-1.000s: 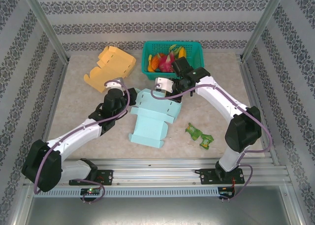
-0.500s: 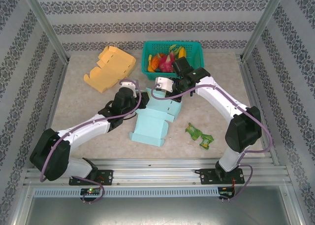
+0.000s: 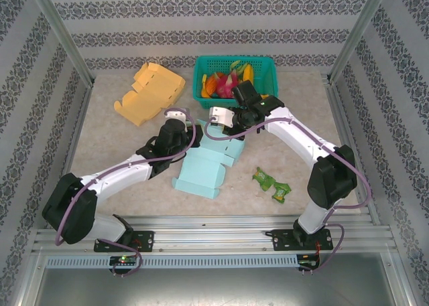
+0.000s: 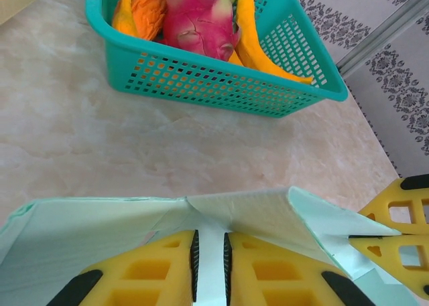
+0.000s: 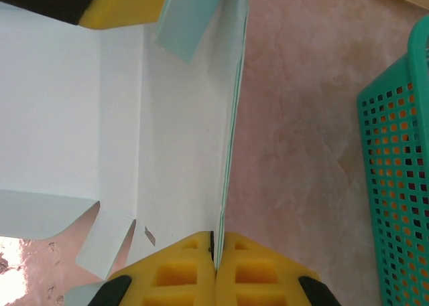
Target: Fold the paper box
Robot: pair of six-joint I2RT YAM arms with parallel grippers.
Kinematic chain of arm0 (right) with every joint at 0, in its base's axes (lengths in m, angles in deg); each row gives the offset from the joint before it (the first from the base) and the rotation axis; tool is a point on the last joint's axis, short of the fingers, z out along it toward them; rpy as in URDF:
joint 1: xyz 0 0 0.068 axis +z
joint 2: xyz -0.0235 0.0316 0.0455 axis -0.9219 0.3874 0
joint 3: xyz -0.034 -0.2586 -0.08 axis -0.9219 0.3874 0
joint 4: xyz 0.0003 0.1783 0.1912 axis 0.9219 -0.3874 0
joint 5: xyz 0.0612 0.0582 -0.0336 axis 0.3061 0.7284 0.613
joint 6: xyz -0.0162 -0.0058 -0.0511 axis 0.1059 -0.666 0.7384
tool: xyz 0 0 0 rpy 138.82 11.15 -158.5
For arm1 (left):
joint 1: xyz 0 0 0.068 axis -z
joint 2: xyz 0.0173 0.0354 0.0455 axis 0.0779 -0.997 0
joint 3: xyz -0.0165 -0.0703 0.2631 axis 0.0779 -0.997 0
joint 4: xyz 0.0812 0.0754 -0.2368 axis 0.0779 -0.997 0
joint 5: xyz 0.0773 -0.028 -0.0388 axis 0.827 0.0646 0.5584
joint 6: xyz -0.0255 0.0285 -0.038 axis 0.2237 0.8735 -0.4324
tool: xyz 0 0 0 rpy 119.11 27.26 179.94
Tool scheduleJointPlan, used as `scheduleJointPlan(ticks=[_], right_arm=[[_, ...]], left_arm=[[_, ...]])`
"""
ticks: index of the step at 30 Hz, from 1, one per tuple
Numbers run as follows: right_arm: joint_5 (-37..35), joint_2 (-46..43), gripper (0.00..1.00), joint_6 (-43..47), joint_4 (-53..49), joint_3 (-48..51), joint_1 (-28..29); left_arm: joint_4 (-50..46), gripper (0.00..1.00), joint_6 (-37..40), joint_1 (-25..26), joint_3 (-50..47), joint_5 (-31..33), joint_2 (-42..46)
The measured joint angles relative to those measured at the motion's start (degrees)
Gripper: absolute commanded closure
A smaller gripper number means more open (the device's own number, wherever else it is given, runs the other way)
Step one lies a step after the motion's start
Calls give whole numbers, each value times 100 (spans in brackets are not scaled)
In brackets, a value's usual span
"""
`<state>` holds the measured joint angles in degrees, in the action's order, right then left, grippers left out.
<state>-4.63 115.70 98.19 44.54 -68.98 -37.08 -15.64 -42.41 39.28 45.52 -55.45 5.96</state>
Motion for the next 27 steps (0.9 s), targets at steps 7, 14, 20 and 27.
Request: scheduleJointPlan(ticks=[7,14,20,27], right_arm=[[-9,0,100,46,-9,7,-2],[-9,0,100,57,-7,11,-2],[-7,0,100,61,-4,42,-2],[-4,-9,100,61,2,94,-7]], left_arm=[[-157,79,61,-146,-358,208,614],[-236,79,15,-627,-883,195,1036],[-260,79,-46,-824,-1196,140,1029],[-258,79,-48,-831,-1209,140,809]])
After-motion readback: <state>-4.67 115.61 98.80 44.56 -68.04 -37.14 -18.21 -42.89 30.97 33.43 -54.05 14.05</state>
